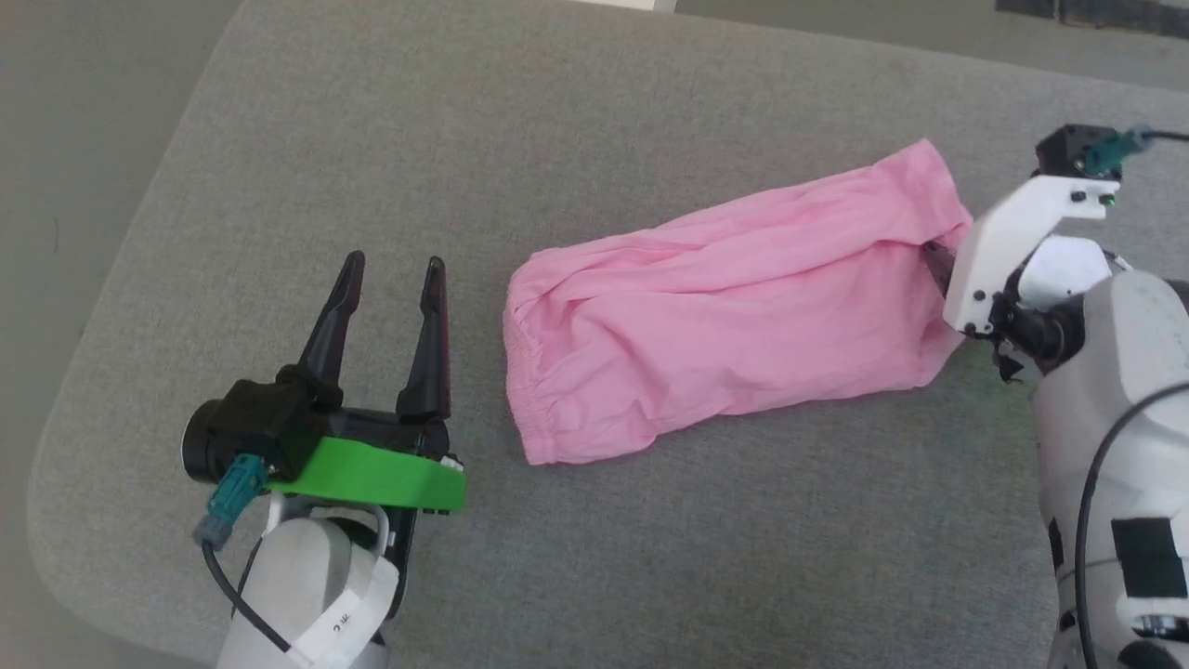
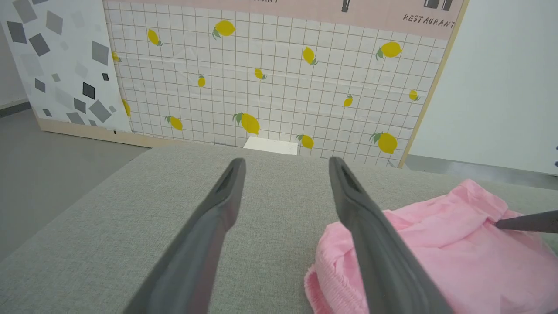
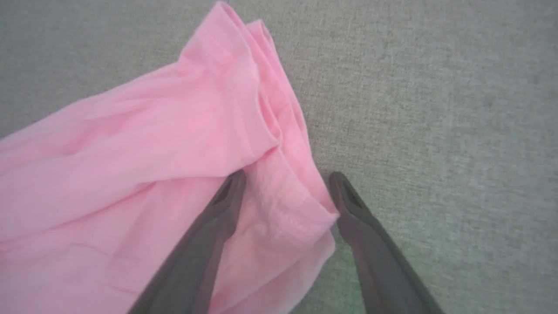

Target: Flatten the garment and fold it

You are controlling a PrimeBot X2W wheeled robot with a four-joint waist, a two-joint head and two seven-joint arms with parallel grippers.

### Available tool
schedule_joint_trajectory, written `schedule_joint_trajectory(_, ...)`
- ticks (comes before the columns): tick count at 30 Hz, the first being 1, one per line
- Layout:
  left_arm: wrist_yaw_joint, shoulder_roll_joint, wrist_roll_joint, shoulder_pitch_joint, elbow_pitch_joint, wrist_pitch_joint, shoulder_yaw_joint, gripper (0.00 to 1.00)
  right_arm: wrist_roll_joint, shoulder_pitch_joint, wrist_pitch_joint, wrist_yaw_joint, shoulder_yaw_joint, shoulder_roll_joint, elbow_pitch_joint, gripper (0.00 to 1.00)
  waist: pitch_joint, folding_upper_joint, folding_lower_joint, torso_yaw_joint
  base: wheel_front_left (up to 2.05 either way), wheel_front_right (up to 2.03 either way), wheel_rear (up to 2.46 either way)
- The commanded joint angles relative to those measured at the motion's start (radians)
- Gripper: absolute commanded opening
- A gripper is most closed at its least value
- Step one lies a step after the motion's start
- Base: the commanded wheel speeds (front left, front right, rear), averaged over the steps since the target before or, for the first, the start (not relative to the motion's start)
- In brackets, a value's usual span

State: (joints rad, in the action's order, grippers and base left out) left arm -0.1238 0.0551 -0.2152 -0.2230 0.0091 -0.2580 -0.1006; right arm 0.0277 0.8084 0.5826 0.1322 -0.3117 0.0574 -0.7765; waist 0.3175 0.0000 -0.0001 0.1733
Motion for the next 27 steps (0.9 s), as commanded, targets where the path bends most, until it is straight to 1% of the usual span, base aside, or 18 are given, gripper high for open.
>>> schedule_joint_trajectory(1,-0.007,-0.004,0.002,-0.011,-0.005,-0.004,0.0,1.0,0.016,0.022,0.028,-0.002,0.001,-0.003,-0.015,1.0,0.015,0.0,0.0001,0.011,0.0,0.0,0.0)
schedule_joint_trajectory(6,-0.007,-0.005,-0.009,-0.018,-0.006,-0.004,-0.009,1.0,0.025,0.051,0.127,-0.002,0.008,-0.005,-0.053,1.0,0.025,0.0,0.0001,0.02,0.0,0.0,0.0)
schedule_joint_trajectory(7,-0.007,-0.005,-0.01,-0.019,-0.006,-0.004,-0.01,1.0,0.014,0.054,0.146,-0.002,0.006,-0.005,-0.061,0.78,0.025,0.0,0.0001,0.021,0.0,0.0,0.0)
schedule_joint_trajectory(8,-0.007,-0.005,-0.01,-0.019,-0.006,-0.004,-0.011,1.0,0.005,0.055,0.165,-0.002,0.007,-0.006,-0.068,0.41,0.024,0.0,0.0001,0.022,0.0,0.0,0.0)
schedule_joint_trajectory(9,-0.007,-0.005,-0.011,-0.018,-0.006,-0.004,-0.01,1.0,-0.003,0.054,0.188,-0.002,0.015,-0.006,-0.074,0.18,0.023,0.0,0.0001,0.023,0.0,0.0,0.0)
schedule_joint_trajectory(10,-0.007,-0.005,-0.011,-0.017,-0.007,-0.004,-0.009,1.0,-0.003,0.053,0.199,-0.002,0.026,-0.006,-0.074,0.0,0.022,0.0,0.0001,0.023,0.0,0.0,0.0)
schedule_joint_trajectory(13,-0.007,-0.005,-0.011,-0.011,-0.01,-0.004,-0.003,1.0,-0.023,0.042,0.203,-0.002,0.046,-0.006,-0.06,0.0,0.016,0.0,0.0001,0.02,0.0,0.0,0.0)
schedule_joint_trajectory(18,-0.007,-0.005,-0.009,0.006,-0.008,-0.004,-0.002,1.0,-0.049,0.003,0.161,-0.002,0.073,-0.002,-0.022,0.0,-0.007,0.0,0.0001,0.011,0.0,0.0,0.0)
schedule_joint_trajectory(24,-0.007,-0.005,0.002,0.032,0.002,-0.004,-0.002,1.0,-0.083,-0.078,0.08,-0.002,0.083,0.043,0.05,0.0,-0.055,0.0,0.0001,-0.011,0.0,0.0,0.0)
schedule_joint_trajectory(27,-0.007,-0.005,0.007,0.049,0.006,-0.004,0.001,1.0,-0.1,-0.132,0.057,-0.002,0.082,0.069,0.097,0.0,-0.08,0.0,0.0001,-0.027,0.0,0.0,0.0)
